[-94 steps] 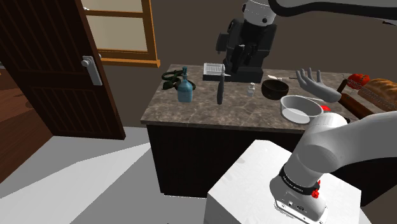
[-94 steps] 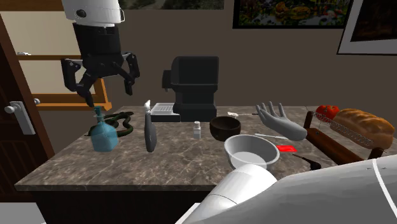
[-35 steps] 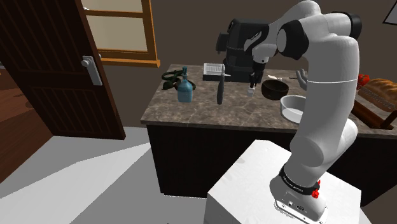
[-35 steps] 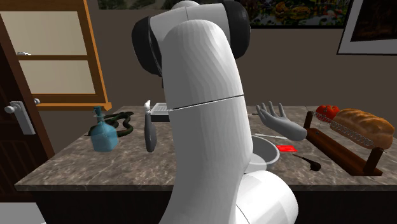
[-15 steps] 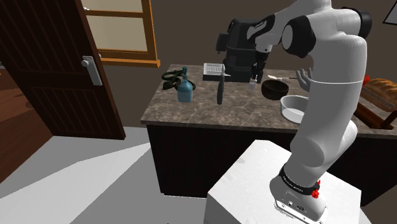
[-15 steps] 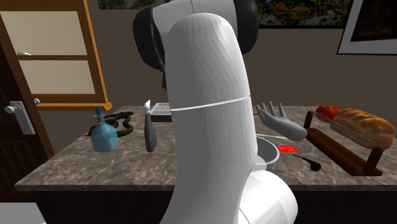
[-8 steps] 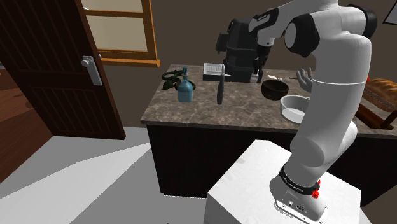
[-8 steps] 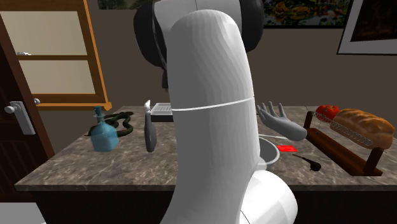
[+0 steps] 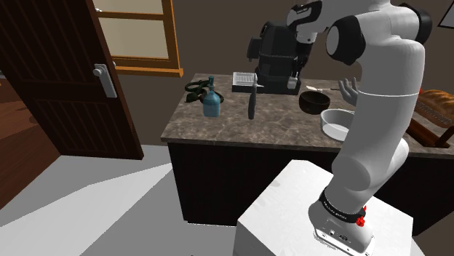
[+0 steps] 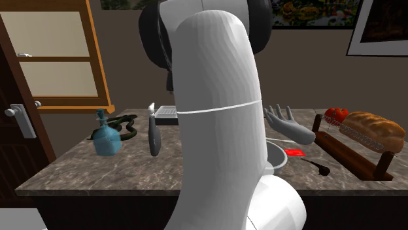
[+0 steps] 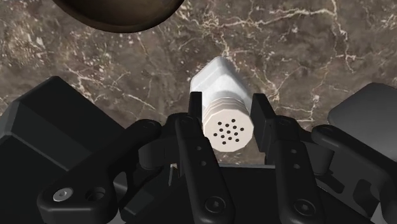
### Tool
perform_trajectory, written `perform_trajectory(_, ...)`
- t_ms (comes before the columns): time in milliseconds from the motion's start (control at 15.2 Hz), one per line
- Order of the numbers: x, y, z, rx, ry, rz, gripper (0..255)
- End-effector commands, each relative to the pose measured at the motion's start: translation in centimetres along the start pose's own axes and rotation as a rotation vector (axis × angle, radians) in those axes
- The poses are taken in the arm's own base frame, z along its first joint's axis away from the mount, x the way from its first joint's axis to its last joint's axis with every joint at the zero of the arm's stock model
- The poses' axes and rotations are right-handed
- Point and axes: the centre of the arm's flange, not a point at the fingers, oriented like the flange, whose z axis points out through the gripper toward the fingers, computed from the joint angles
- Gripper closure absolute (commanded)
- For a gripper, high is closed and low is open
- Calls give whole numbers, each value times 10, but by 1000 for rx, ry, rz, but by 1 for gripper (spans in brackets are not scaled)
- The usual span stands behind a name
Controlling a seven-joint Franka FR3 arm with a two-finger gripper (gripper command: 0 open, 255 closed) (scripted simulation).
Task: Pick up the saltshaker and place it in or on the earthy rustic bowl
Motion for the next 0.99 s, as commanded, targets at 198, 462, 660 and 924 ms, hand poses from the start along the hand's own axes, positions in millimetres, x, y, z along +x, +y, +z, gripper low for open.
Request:
perform_trajectory(198,0,-1,-25,0,0,0,255)
perform_trajectory(462,-29,24,-40,0,0,0,255)
perform_trajectory(660,-57,50,-51,0,0,0,255)
perform_trajectory(924,-94,83,-66,0,0,0,255)
